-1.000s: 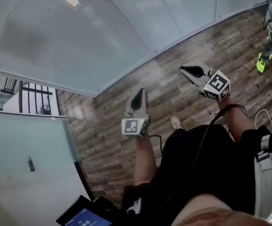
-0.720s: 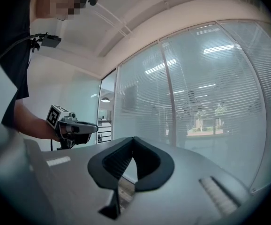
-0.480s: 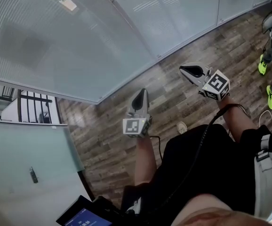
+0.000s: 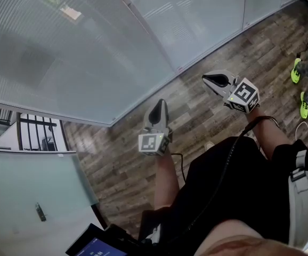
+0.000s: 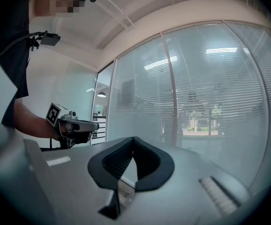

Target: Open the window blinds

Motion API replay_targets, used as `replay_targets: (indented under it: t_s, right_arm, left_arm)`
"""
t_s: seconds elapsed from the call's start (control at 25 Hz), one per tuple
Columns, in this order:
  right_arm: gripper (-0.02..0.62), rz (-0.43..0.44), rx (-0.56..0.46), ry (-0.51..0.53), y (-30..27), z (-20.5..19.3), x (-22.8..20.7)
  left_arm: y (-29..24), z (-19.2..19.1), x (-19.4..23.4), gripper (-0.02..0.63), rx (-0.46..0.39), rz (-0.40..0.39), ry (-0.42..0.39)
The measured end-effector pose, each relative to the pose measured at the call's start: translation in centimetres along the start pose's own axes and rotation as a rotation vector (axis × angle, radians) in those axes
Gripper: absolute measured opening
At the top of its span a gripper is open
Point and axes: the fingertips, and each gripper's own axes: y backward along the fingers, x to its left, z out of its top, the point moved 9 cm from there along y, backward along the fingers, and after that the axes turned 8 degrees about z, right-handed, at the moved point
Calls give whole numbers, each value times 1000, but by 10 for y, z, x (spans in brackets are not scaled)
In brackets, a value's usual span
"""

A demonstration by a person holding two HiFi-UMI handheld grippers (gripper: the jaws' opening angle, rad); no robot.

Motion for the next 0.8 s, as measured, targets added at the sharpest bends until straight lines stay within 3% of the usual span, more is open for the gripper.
replay_targets:
  t_s: [0.64,0.8]
  right_arm:
    - [6,-4,18,7,-48,-1,-4]
    - [6,-2,24,-1,-52,-1,-10]
  left_arm:
    - [-12,-13,44,2,25,-33,-38]
    - [-16,-12,47,2,32,-20,2]
